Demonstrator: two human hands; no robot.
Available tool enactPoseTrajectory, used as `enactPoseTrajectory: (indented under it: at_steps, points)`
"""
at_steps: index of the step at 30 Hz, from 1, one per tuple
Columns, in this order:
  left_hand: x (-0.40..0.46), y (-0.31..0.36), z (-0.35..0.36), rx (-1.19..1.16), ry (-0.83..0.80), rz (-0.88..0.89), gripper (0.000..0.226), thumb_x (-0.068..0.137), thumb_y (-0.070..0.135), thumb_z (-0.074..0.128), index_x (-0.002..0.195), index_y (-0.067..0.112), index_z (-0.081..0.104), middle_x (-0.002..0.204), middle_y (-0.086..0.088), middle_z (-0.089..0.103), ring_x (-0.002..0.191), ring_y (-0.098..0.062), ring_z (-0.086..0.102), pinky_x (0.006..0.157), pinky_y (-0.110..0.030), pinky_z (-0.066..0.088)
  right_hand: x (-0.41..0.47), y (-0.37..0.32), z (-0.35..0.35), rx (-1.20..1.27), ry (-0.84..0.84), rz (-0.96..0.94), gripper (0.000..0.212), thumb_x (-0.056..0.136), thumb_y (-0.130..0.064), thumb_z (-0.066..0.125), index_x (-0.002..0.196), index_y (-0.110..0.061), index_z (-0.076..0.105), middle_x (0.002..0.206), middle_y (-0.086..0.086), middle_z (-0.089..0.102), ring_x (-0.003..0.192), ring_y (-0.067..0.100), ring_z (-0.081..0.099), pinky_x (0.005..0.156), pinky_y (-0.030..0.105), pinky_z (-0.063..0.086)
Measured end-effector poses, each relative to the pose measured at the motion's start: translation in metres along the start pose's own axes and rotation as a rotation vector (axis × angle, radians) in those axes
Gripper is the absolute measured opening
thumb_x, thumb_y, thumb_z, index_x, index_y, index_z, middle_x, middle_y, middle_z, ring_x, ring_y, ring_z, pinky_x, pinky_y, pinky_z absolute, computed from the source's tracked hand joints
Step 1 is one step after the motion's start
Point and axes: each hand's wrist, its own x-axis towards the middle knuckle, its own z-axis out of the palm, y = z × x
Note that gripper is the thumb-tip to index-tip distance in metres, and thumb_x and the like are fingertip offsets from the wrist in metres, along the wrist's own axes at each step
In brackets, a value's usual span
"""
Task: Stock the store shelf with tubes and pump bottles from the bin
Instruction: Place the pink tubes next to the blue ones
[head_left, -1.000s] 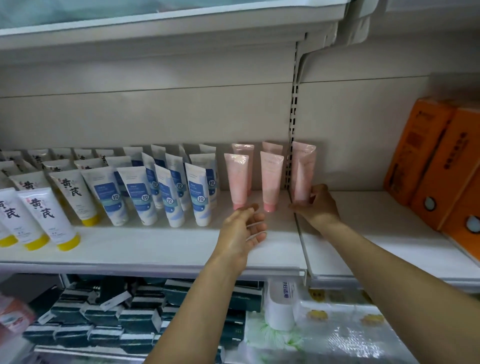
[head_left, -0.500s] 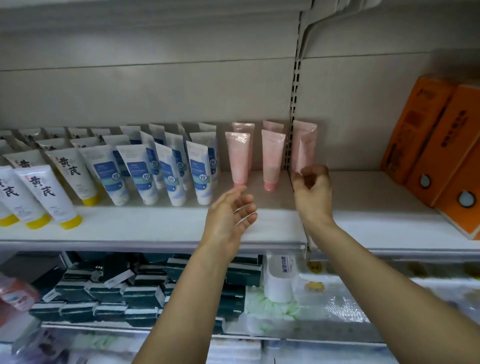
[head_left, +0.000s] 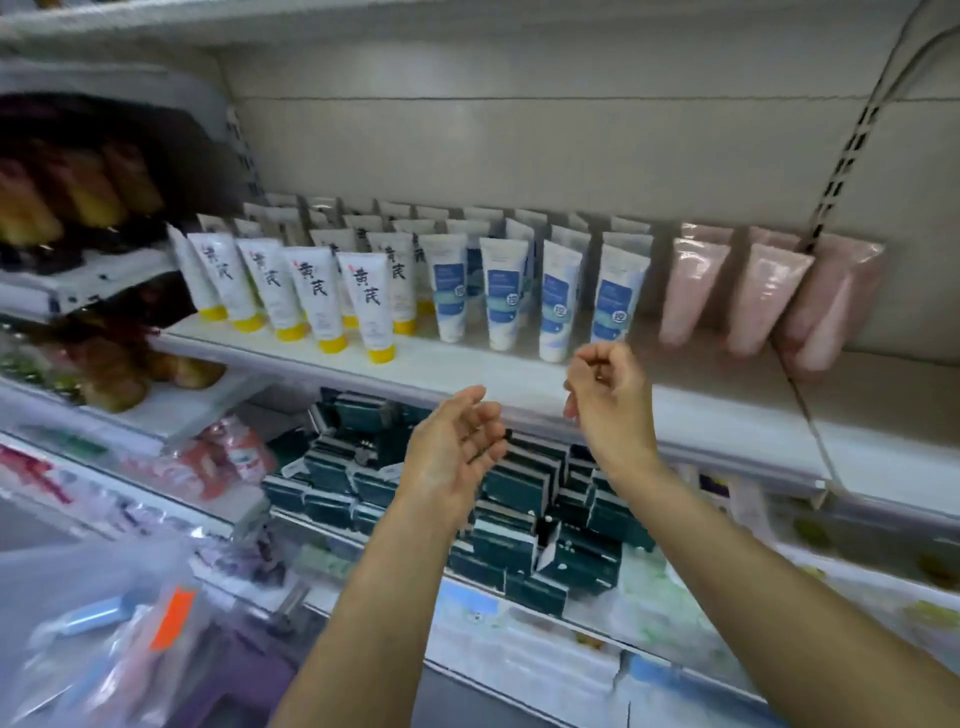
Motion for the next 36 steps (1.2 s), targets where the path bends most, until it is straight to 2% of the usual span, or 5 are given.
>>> enactPoseTrajectory:
  at_steps: [6, 16, 22, 28, 36]
  points:
    - [-0.036, 0.046, -0.111, -0.072, 0.164, 0.051, 0.014, 0.097, 0.017, 0.054, 0.102, 0.012, 0.066, 0.076, -0.004, 0.065, 0.062, -0.016, 0.058, 0.064, -0.029, 0.051, -0.055, -0.006, 0.106, -0.007, -0.206, 0.074, 0.012, 0.096, -0.011, 0.053, 0.088, -0.02, 0.053, 0.073, 0.007, 0.056, 0.05, 0.011, 0.05, 0.049, 0.023, 0.041]
    - [-0.1, 0.092, -0.278, -0.122, 0.415, 0.124, 0.013, 0.093, 0.014, 0.054, 0.085, 0.014, 0.065, 0.063, 0.002, 0.066, 0.054, -0.012, 0.057, 0.058, -0.026, 0.046, -0.161, -0.01, 0.256, 0.038, -0.496, 0.216, 0.014, 0.095, -0.004, 0.051, 0.087, -0.013, 0.057, 0.068, 0.009, 0.056, 0.049, 0.016, 0.049, 0.048, 0.025, 0.041]
    - [-0.127, 0.105, -0.369, -0.209, 0.582, 0.131, 0.011, 0.094, 0.016, 0.054, 0.094, 0.014, 0.065, 0.073, -0.001, 0.066, 0.062, -0.015, 0.059, 0.069, -0.03, 0.049, -0.218, 0.001, 0.329, 0.072, -0.681, 0.299, 0.02, 0.091, 0.004, 0.051, 0.083, -0.013, 0.058, 0.062, 0.002, 0.056, 0.047, 0.011, 0.049, 0.043, 0.02, 0.039]
    - [-0.135, 0.116, -0.441, -0.314, 0.741, 0.145, 0.013, 0.093, 0.015, 0.054, 0.095, 0.012, 0.067, 0.081, -0.002, 0.065, 0.068, -0.017, 0.059, 0.07, -0.03, 0.051, -0.238, 0.017, 0.393, 0.005, -0.882, 0.333, 0.017, 0.09, 0.002, 0.054, 0.088, -0.013, 0.061, 0.069, 0.006, 0.062, 0.051, 0.015, 0.053, 0.047, 0.026, 0.041]
    - [-0.088, 0.141, -0.523, -0.388, 0.859, 0.147, 0.016, 0.095, 0.017, 0.052, 0.096, 0.014, 0.067, 0.08, -0.001, 0.067, 0.067, -0.016, 0.06, 0.066, -0.029, 0.051, -0.227, 0.054, 0.488, -0.08, -1.03, 0.413, 0.013, 0.092, 0.0, 0.053, 0.095, -0.011, 0.06, 0.074, 0.009, 0.06, 0.045, 0.013, 0.053, 0.042, 0.022, 0.041]
